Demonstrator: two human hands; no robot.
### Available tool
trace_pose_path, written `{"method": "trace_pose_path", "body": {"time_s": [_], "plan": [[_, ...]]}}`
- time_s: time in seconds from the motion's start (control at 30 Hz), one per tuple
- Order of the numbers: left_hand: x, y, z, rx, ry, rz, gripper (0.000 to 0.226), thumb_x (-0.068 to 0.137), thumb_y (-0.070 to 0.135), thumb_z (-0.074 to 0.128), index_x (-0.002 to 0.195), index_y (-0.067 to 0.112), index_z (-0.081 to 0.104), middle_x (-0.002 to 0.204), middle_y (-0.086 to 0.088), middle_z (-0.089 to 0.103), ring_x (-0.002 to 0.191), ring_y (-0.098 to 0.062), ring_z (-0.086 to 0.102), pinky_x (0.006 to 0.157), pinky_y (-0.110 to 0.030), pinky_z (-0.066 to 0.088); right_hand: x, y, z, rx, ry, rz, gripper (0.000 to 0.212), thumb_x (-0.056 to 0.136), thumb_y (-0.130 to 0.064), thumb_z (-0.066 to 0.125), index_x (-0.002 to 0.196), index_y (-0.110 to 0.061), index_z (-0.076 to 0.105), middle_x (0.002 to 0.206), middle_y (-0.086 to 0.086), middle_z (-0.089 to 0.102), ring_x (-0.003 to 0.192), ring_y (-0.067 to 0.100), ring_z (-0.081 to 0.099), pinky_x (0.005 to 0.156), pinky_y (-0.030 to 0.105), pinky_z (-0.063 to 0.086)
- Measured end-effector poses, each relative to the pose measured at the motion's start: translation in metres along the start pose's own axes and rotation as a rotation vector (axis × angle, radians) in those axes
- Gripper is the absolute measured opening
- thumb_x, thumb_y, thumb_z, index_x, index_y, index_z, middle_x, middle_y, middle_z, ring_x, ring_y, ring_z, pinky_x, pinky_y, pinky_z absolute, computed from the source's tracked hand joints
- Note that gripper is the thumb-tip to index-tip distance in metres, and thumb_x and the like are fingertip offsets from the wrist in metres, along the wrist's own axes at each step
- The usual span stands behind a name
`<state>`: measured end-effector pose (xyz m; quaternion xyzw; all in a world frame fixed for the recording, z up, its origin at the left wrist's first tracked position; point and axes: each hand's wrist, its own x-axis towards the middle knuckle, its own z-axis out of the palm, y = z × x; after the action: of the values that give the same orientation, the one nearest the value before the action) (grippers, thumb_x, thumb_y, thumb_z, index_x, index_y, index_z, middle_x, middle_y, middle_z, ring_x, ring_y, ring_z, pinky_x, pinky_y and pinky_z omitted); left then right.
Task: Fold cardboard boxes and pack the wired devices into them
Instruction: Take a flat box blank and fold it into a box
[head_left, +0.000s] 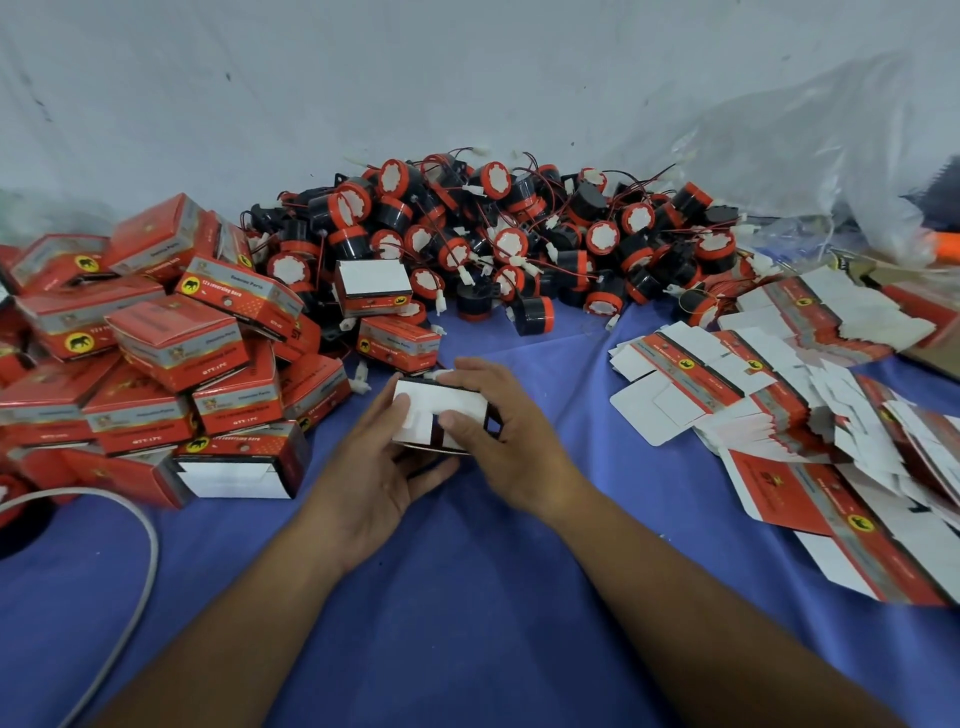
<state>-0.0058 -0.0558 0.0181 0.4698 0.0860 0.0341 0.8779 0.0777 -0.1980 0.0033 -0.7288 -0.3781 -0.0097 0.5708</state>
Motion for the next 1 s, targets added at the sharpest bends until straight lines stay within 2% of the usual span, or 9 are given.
{"method": "trace_pose_path", "body": {"time_s": [0.17,0.23,0.33,0.47,0.57,0.63,0.8,0.9,1.0], "plan": [[-0.004,-0.005,0.006,0.215,-0.055,0.097,0.038,0.102,0.026,0.048,0.139,0.036,0.051,0.135,-0.001,0.062,0.124,-0.024,0.06,0.099,-0.041,0.052,0.004,-0.007,-0.006,0.009,0.065,0.018,0.014,0.1,-0.018,0.059,0.111,-0.019,0.066,0.13,-0.004,0.058,0.122,0.006,0.055,0.099,0.025,0.045],[-0.008,-0.009,0.007,0.575,0.03,0.259,0.033,0.098,0.032,0.059,0.129,0.043,0.055,0.144,0.001,0.051,0.134,-0.02,0.049,0.11,-0.044,0.042,0.008,-0.015,-0.014,0.182,0.136,0.109,0.015,0.099,-0.025,0.058,0.107,-0.014,0.065,0.117,0.001,0.067,0.1,0.009,0.062,0.085,0.028,0.049],[-0.013,-0.011,0.0,1.193,0.117,0.46,0.026,0.085,0.045,0.071,0.104,0.045,0.054,0.161,0.013,0.011,0.15,-0.012,0.011,0.118,-0.039,0.019,0.011,-0.027,-0.026,0.482,0.215,0.222,0.028,0.094,-0.042,0.056,0.103,-0.016,0.062,0.111,0.011,0.071,0.083,0.024,0.058,0.076,0.038,0.046],[-0.019,-0.016,0.006,1.119,-0.206,0.652,0.036,0.085,0.022,0.077,0.108,0.019,0.05,0.159,0.013,0.025,0.146,-0.012,0.029,0.111,-0.045,0.037,0.011,-0.033,-0.027,0.634,0.082,0.294,0.036,0.093,-0.046,0.054,0.096,-0.012,0.068,0.106,0.013,0.071,0.089,0.025,0.065,0.08,0.041,0.053],[-0.018,-0.018,0.009,1.311,-0.275,0.846,0.078,0.087,0.037,0.072,0.149,0.031,0.025,0.164,0.014,0.013,0.15,-0.011,0.017,0.118,-0.026,0.023,0.009,-0.036,-0.027,0.673,-0.061,0.354,0.041,0.095,-0.048,0.054,0.105,-0.013,0.072,0.111,0.016,0.071,0.1,0.028,0.069,0.091,0.041,0.056],[-0.018,-0.016,0.006,1.465,-0.278,0.849,0.087,0.089,0.053,0.062,0.156,0.039,0.008,0.164,0.016,0.008,0.148,-0.006,0.014,0.115,-0.015,0.014,0.009,-0.039,-0.028,0.658,-0.102,0.346,0.044,0.096,-0.05,0.052,0.109,-0.013,0.072,0.113,0.015,0.072,0.103,0.027,0.069,0.092,0.035,0.057],[-0.007,-0.01,-0.005,1.671,-0.377,0.834,0.091,0.084,0.051,0.071,0.157,0.033,0.019,0.163,-0.006,0.01,0.138,-0.024,0.035,0.105,-0.03,0.039,0.013,-0.04,-0.016,0.649,0.145,0.457,0.051,0.09,-0.059,0.054,0.112,-0.015,0.065,0.113,0.005,0.074,0.105,0.029,0.07,0.089,0.04,0.059],[-0.003,-0.005,-0.006,1.595,-0.314,0.902,0.092,0.076,0.043,0.081,0.152,0.025,0.033,0.156,-0.014,0.024,0.119,-0.022,0.05,0.092,-0.029,0.049,0.014,-0.041,-0.009,0.615,0.228,0.449,0.042,0.092,-0.062,0.054,0.112,-0.026,0.064,0.115,-0.007,0.073,0.107,0.03,0.07,0.09,0.044,0.057],[-0.004,-0.002,-0.006,1.477,-0.076,0.951,0.094,0.074,0.053,0.077,0.152,0.021,0.036,0.147,-0.013,0.036,0.119,-0.016,0.049,0.092,-0.02,0.049,0.012,-0.04,-0.004,0.451,0.173,0.349,0.033,0.085,-0.062,0.052,0.106,-0.04,0.063,0.112,-0.015,0.069,0.107,0.016,0.068,0.09,0.039,0.057]]}}
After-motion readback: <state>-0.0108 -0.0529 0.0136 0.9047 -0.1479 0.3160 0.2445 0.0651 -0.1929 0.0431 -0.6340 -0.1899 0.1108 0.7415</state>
